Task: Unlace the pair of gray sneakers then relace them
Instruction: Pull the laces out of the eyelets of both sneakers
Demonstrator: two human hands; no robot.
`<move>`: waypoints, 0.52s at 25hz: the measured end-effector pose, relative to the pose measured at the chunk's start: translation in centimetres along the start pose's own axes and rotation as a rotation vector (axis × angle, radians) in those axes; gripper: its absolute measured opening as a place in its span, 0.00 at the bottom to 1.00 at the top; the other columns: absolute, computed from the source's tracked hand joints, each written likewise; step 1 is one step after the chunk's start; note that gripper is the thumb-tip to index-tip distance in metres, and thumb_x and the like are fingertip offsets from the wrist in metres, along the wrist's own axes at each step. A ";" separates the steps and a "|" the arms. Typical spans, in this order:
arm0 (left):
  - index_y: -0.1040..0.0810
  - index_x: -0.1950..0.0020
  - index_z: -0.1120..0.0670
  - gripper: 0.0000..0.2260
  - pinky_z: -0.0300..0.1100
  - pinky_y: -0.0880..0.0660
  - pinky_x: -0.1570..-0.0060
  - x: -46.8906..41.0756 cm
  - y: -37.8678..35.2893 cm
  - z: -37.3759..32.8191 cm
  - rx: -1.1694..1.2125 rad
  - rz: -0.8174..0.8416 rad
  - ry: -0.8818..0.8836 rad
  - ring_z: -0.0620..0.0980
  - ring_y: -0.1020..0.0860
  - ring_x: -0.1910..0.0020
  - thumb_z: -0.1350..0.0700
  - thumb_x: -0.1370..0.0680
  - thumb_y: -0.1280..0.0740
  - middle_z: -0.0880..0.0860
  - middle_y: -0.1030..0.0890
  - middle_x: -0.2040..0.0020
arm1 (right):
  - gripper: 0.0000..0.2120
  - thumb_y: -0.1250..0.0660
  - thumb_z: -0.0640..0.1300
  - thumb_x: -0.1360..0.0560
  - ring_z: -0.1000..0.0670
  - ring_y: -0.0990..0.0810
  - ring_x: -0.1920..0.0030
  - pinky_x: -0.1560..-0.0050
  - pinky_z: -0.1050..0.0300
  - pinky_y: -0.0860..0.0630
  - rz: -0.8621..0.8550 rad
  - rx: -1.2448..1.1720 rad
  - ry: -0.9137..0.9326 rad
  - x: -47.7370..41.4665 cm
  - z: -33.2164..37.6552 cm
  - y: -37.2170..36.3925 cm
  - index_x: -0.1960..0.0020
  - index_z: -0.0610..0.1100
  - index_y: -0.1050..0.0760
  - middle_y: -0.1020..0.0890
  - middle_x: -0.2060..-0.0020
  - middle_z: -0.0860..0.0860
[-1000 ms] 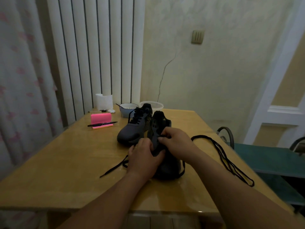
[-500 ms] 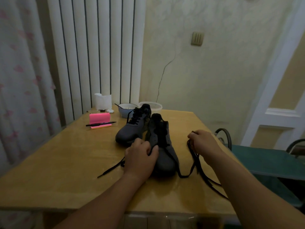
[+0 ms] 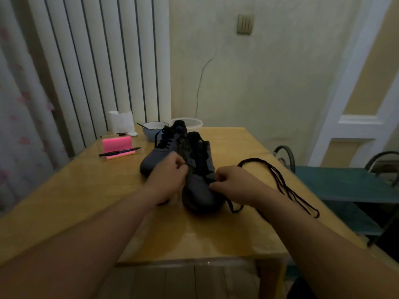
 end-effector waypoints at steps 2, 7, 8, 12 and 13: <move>0.26 0.37 0.51 0.10 0.47 0.22 0.60 -1.9 2.1 -1.5 0.251 -0.015 0.065 0.52 0.19 0.58 0.59 0.17 0.35 0.56 0.18 0.52 | 0.14 0.31 0.48 0.19 0.48 0.24 0.63 0.61 0.52 0.29 -0.006 -0.235 -0.011 -0.2 1.1 0.7 0.52 0.36 0.22 0.21 0.63 0.46; 0.26 0.28 0.49 0.20 0.44 0.19 0.52 -2.9 3.5 -3.5 0.599 0.417 -0.041 0.51 0.16 0.50 0.63 0.18 0.37 0.59 0.18 0.42 | 0.07 0.32 0.43 0.18 0.50 0.19 0.66 0.62 0.54 0.24 -0.029 -0.756 0.000 -3.1 6.0 3.0 0.50 0.40 0.19 0.18 0.64 0.46; 0.25 0.28 0.49 0.19 0.45 0.20 0.52 -2.7 3.1 -3.5 0.572 0.506 -0.048 0.50 0.16 0.49 0.63 0.18 0.37 0.57 0.17 0.41 | 0.06 0.33 0.41 0.18 0.48 0.18 0.65 0.62 0.54 0.23 -0.075 -0.804 -0.026 -4.2 6.7 3.5 0.50 0.38 0.20 0.18 0.63 0.44; 0.19 0.40 0.55 0.08 0.41 0.30 0.62 -4.3 3.5 -3.8 0.547 0.471 0.053 0.50 0.21 0.58 0.59 0.18 0.35 0.52 0.17 0.55 | 0.05 0.37 0.36 0.18 0.45 0.20 0.57 0.56 0.51 0.21 -0.119 -0.853 0.057 -7.6 8.8 6.5 0.48 0.38 0.22 0.19 0.55 0.42; 0.19 0.42 0.56 0.07 0.40 0.33 0.65 -5.0 3.9 -4.0 0.592 0.402 0.112 0.48 0.25 0.64 0.57 0.17 0.35 0.52 0.19 0.59 | 0.07 0.37 0.38 0.19 0.45 0.19 0.51 0.53 0.49 0.20 -0.206 -0.731 0.081 -8.4 8.4 7.2 0.43 0.40 0.23 0.19 0.49 0.43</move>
Point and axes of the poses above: each hand's wrist, its own x-axis away from the middle knuckle, its own y-axis out of the back of the hand, z = x × y, the point moved 1 cm from there along -x, towards the middle knuckle
